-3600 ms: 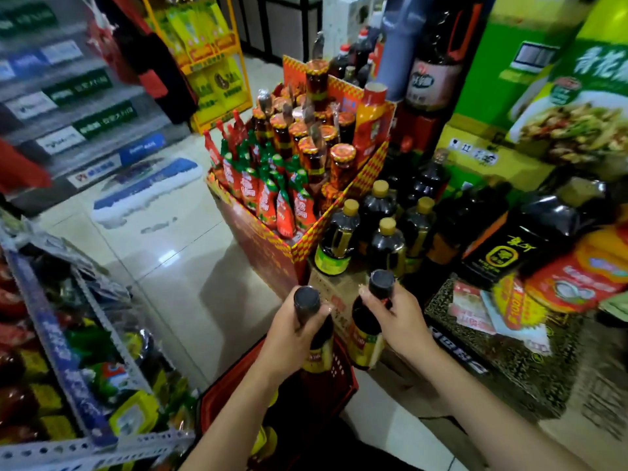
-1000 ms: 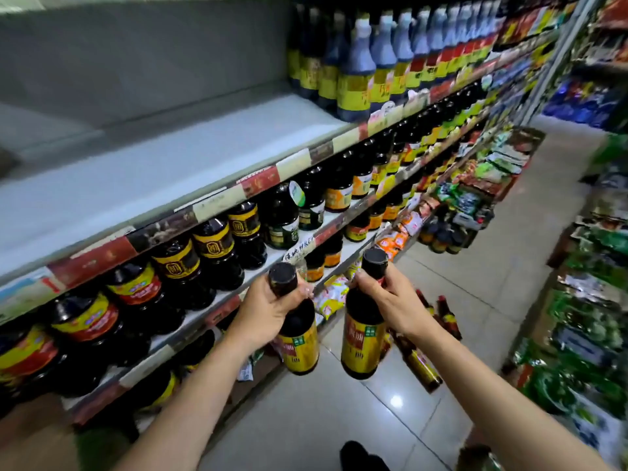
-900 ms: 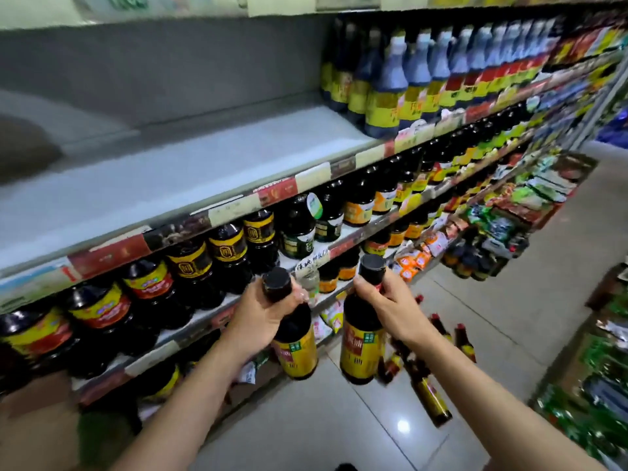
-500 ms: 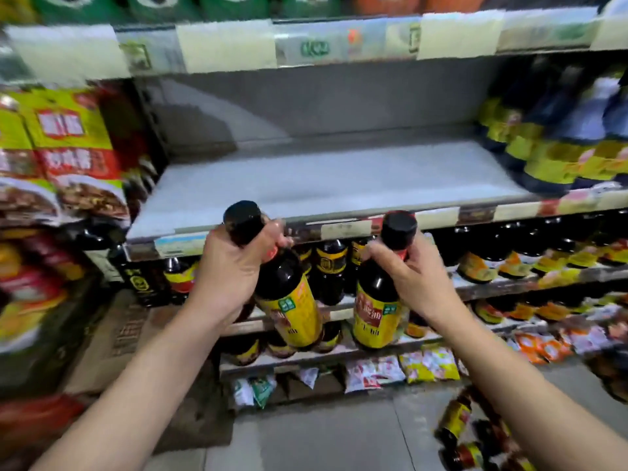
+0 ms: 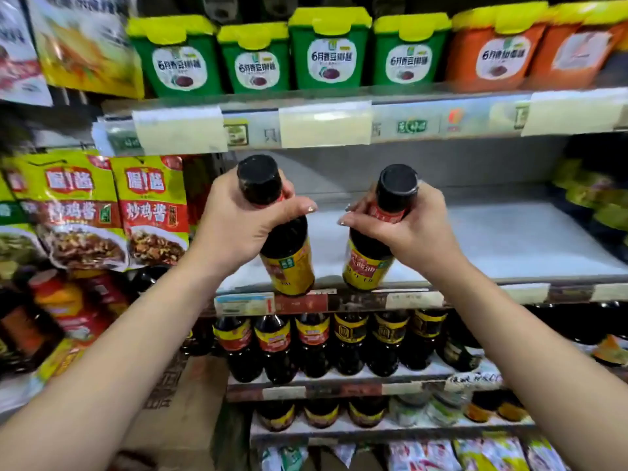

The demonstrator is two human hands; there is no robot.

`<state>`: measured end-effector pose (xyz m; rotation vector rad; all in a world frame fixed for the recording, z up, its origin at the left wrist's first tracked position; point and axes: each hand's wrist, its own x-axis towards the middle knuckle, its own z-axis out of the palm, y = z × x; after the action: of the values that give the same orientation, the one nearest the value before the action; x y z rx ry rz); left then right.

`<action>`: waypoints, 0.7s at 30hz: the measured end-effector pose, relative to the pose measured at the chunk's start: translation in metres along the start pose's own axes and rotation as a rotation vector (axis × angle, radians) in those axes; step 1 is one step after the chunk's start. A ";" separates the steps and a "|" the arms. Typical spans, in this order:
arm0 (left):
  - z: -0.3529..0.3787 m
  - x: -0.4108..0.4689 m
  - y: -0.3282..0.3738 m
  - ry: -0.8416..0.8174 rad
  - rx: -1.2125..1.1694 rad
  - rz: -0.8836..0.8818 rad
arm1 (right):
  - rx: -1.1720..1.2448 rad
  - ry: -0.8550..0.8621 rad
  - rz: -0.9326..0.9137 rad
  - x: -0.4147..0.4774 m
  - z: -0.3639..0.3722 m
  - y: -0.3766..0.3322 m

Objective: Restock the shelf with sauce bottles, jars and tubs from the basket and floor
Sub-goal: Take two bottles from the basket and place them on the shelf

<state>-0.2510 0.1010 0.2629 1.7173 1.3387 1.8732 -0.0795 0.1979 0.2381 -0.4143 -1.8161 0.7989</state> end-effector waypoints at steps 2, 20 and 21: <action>-0.001 0.008 -0.005 -0.090 0.048 0.020 | -0.013 -0.031 -0.014 0.008 0.001 0.006; 0.005 0.068 -0.059 -0.180 0.240 -0.192 | -0.071 -0.320 0.182 0.076 -0.003 0.060; 0.004 0.074 -0.063 -0.160 0.238 -0.214 | -0.064 -0.325 0.214 0.082 -0.003 0.061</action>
<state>-0.2903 0.1899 0.2622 1.7105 1.6595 1.4798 -0.1137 0.2930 0.2527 -0.5520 -2.1271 1.0032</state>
